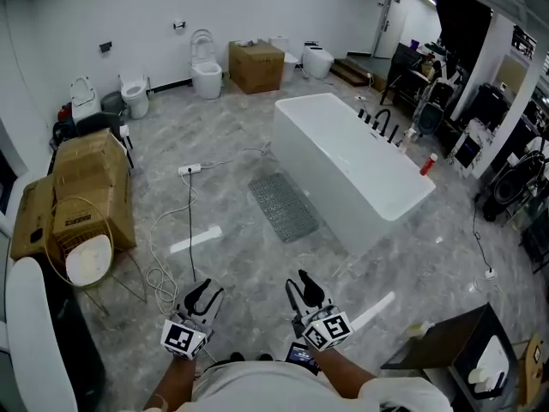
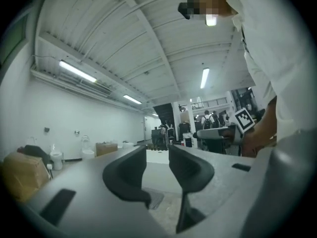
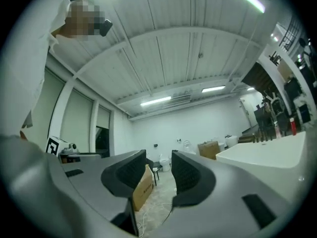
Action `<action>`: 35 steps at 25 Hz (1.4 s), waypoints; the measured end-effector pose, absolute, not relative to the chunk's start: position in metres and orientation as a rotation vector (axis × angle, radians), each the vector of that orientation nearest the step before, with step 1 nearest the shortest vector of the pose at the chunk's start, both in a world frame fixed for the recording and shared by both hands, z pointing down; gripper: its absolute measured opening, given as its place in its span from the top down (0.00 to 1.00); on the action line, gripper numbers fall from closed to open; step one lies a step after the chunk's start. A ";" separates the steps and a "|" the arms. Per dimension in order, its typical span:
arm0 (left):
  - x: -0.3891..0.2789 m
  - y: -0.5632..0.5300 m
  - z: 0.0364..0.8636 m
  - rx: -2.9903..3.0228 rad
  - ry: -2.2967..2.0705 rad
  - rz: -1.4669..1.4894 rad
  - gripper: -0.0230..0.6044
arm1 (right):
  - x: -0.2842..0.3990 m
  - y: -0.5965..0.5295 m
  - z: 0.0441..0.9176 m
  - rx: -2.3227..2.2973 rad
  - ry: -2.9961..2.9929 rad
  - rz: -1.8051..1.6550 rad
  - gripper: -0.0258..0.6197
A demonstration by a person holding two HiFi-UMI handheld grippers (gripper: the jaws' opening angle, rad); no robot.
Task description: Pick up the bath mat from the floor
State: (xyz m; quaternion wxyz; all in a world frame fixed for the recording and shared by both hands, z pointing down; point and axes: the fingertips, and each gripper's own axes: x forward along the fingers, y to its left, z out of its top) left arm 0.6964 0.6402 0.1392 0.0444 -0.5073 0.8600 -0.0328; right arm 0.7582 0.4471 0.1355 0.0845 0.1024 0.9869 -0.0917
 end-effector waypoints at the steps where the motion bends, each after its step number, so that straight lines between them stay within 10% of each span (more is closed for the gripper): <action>1: 0.700 0.637 0.136 -1.565 2.611 -0.123 0.74 | 0.762 0.442 0.135 0.289 2.939 -0.279 0.70; 35: 0.647 0.611 0.183 -1.520 2.776 0.001 0.74 | 0.725 0.378 0.183 0.217 2.921 -0.404 0.70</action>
